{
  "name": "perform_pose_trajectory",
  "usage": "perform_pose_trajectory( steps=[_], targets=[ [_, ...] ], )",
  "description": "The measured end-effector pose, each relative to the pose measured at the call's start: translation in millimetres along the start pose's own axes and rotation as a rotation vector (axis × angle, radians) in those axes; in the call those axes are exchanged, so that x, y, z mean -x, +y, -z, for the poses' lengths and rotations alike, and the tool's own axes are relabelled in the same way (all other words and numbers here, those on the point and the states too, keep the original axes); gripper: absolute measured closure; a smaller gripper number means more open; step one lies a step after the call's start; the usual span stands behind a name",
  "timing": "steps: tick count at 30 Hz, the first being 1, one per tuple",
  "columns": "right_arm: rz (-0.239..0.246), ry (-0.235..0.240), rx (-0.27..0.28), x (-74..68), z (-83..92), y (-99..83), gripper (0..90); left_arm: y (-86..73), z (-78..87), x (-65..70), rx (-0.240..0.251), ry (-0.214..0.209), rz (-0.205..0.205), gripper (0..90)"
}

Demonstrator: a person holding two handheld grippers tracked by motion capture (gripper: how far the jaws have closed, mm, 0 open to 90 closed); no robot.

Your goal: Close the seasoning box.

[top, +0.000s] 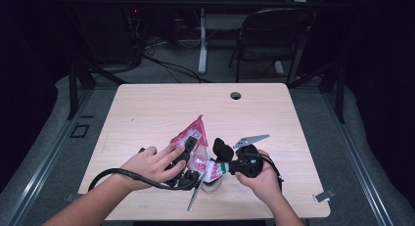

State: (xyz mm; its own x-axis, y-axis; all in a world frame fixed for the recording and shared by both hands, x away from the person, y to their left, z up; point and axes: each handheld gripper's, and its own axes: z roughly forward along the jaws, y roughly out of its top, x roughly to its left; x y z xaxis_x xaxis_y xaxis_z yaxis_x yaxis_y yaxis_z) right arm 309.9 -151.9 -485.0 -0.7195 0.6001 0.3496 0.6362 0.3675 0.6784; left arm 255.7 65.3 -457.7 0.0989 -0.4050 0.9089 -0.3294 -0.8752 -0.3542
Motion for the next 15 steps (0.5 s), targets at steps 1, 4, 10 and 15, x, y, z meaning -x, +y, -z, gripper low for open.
perform_pose_trajectory(
  steps=[1,4,10,15],
  targets=[
    [0.0,-0.002,0.0,-0.1,-0.2,0.0,90.0,0.0,0.0,0.0,0.0,0.0,0.0,74.2],
    [0.0,-0.003,-0.001,0.0,-0.9,-0.2,90.0,0.3,0.1,0.3,-0.002,0.009,-0.008,74.1],
    [0.0,-0.005,-0.001,-0.3,-1.2,-0.2,90.0,0.5,-0.7,1.3,0.011,0.012,0.004,73.9],
    [-0.002,-0.007,-0.001,-0.5,-1.9,-0.3,90.0,0.8,-0.9,1.4,0.011,0.01,0.003,73.9]
  ],
)
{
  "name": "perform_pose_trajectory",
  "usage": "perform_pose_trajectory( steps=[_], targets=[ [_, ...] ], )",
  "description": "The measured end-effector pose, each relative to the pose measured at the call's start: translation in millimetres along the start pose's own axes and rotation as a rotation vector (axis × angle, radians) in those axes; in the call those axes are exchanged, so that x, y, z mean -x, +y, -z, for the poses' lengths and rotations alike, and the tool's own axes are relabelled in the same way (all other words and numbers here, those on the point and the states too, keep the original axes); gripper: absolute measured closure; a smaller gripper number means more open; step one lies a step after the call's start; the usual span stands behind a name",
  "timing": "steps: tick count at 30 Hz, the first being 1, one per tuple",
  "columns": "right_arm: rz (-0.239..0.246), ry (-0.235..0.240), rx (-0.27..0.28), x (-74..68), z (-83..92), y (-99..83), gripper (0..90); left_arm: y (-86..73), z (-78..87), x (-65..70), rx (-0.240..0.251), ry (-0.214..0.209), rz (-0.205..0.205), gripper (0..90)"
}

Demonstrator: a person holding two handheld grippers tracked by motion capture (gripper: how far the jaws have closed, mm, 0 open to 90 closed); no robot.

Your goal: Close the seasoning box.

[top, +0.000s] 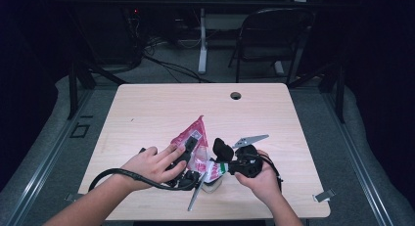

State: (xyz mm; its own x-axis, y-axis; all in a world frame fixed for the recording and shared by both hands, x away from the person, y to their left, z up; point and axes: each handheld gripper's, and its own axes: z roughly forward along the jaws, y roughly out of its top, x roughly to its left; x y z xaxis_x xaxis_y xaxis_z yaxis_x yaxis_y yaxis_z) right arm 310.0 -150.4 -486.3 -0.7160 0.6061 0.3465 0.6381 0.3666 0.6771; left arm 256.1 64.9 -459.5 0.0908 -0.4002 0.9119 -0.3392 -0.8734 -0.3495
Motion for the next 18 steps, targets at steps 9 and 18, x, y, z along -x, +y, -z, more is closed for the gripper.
perform_pose_trajectory(
  steps=[9,18],
  targets=[
    [0.003,0.002,-0.004,0.2,-0.7,0.1,90.0,0.4,0.2,0.0,-0.002,-0.013,0.001,73.8],
    [0.003,-0.002,-0.009,0.1,-1.4,0.3,90.0,0.9,0.1,-0.2,-0.002,0.001,-0.012,73.5]
  ],
)
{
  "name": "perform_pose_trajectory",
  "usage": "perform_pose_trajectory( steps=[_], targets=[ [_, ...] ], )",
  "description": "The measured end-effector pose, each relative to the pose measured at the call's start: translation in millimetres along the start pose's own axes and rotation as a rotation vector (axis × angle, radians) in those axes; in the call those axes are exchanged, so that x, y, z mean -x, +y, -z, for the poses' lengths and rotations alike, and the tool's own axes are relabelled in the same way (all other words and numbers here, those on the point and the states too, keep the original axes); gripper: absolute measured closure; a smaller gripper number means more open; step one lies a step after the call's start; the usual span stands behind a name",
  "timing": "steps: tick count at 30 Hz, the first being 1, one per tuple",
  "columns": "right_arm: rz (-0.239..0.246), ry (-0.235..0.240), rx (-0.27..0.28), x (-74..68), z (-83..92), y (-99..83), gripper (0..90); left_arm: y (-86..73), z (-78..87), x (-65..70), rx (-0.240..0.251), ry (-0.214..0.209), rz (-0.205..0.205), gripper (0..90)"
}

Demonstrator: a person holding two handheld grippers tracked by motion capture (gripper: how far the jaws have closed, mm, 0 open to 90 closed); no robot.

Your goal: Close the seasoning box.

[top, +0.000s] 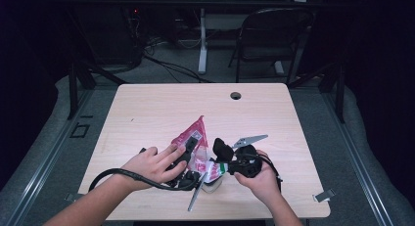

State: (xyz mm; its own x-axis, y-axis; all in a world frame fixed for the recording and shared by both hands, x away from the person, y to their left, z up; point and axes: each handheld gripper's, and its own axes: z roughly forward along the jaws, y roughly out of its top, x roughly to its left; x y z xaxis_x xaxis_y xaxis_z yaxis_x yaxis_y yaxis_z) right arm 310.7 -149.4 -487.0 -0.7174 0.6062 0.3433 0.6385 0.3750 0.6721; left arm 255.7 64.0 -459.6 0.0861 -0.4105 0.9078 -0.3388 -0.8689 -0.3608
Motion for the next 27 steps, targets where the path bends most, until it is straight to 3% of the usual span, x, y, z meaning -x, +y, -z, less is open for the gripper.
perform_pose_trajectory(
  steps=[9,10,12,14,20,27],
  targets=[
    [0.0,-0.003,-0.002,-0.8,-1.9,0.0,90.0,0.8,0.5,-0.3,-0.014,-0.015,-0.02,71.9],
    [0.0,-0.003,-0.004,-1.0,-2.1,0.1,90.0,0.5,-0.6,2.0,0.002,-0.001,0.0,71.7],
    [0.0,-0.005,-0.005,-1.1,-2.3,0.1,90.0,0.8,0.0,1.0,-0.005,-0.003,-0.02,71.0],
    [0.001,-0.005,-0.004,-1.0,-1.9,0.1,90.0,0.4,-0.6,1.8,0.004,-0.001,-0.008,71.0],
    [0.001,-0.008,-0.002,-1.7,-3.0,0.0,90.0,0.6,0.1,1.1,-0.002,-0.004,-0.021,70.1],
    [0.001,-0.006,-0.002,-1.3,-1.9,0.1,90.0,-0.5,-1.1,2.6,0.007,-0.019,-0.002,69.6]
  ],
)
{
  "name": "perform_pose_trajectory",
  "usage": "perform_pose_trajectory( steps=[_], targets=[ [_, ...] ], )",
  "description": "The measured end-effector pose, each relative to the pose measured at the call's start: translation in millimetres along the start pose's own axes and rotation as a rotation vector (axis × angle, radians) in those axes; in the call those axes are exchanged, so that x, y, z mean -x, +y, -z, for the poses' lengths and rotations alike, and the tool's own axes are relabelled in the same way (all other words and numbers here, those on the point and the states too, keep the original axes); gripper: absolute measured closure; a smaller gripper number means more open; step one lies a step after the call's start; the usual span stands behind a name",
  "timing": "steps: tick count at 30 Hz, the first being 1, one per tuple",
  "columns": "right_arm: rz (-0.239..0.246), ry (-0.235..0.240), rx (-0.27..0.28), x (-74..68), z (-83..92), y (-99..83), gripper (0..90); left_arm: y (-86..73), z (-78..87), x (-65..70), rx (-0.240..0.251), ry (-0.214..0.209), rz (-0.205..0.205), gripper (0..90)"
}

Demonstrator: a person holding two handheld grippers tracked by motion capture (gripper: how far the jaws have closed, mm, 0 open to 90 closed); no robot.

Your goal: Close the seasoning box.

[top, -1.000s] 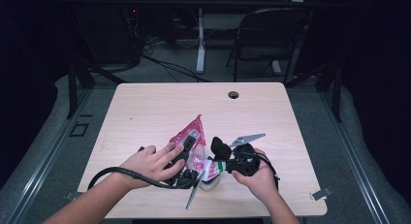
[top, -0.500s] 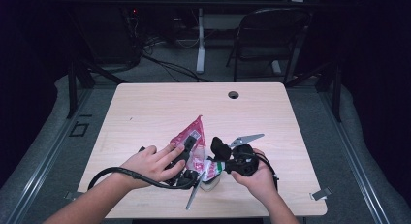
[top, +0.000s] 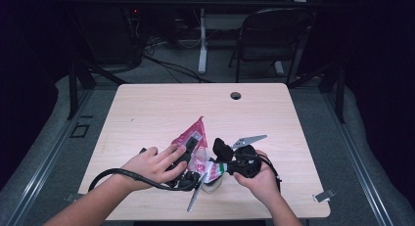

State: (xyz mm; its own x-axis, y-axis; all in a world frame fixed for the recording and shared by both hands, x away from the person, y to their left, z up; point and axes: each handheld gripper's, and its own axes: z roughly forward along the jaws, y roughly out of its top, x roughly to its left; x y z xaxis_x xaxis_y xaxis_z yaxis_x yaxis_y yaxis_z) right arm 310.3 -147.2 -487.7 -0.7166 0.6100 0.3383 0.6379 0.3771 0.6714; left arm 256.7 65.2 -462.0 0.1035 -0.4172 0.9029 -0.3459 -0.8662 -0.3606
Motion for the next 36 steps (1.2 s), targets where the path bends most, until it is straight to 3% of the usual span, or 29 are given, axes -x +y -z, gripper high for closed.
perform_pose_trajectory(
  steps=[7,18,21,23,36],
  targets=[
    [0.0,-0.001,0.0,0.0,-0.1,0.1,90.0,-0.7,0.3,0.0,-0.008,-0.011,-0.004,69.6],
    [0.001,0.0,0.01,-0.1,-0.6,0.2,90.0,-4.5,-0.6,3.6,-0.008,-0.013,0.025,69.8],
    [0.001,0.001,0.01,-0.2,-0.7,0.2,90.0,-6.4,-0.9,5.6,-0.01,-0.038,0.055,69.9],
    [0.001,0.002,0.01,-0.4,-0.6,0.2,90.0,-7.3,-0.8,5.6,-0.012,-0.022,0.055,69.9],
    [0.006,0.0,0.007,-0.6,0.0,0.4,90.0,-9.5,-1.1,10.2,-0.01,-0.035,0.099,70.4]
  ],
)
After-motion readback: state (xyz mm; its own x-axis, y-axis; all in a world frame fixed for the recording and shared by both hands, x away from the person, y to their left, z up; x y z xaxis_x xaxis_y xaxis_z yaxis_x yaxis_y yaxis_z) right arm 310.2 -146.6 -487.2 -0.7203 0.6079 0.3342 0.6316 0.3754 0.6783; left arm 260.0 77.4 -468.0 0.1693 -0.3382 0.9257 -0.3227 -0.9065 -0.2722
